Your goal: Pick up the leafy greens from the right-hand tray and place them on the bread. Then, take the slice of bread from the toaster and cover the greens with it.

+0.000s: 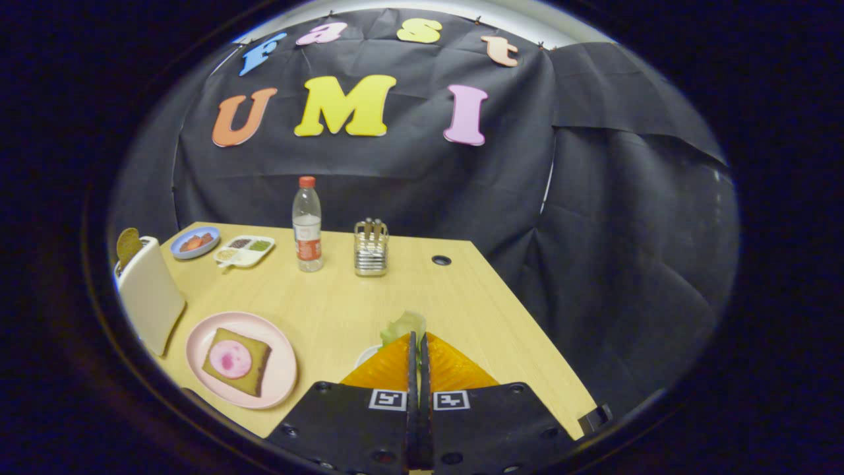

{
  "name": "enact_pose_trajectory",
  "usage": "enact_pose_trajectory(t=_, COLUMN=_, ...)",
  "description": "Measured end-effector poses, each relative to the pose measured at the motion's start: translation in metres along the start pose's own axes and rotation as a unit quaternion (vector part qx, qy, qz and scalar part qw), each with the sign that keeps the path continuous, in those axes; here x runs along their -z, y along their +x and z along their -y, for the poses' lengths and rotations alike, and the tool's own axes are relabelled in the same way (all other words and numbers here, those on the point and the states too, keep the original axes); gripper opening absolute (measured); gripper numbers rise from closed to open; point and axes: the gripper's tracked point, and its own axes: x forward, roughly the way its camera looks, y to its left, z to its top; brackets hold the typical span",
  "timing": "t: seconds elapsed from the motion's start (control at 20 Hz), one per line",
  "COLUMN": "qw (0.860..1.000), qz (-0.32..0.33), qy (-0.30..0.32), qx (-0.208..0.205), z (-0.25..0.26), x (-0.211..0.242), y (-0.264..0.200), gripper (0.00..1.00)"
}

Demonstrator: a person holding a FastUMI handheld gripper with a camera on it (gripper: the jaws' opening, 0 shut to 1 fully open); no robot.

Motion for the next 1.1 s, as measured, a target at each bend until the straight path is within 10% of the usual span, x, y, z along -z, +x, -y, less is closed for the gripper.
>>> enact_pose_trajectory(t=0.3, qw=0.997, qz=0.055, qy=-0.035, qx=-0.037, z=-0.046, x=-0.036, y=-0.047, gripper=0.00)
enact_pose_trajectory(t=1.1, qw=0.996, qz=-0.002, qy=0.023, qx=-0.091, z=-0.042, x=0.033, y=-0.063, gripper=0.00)
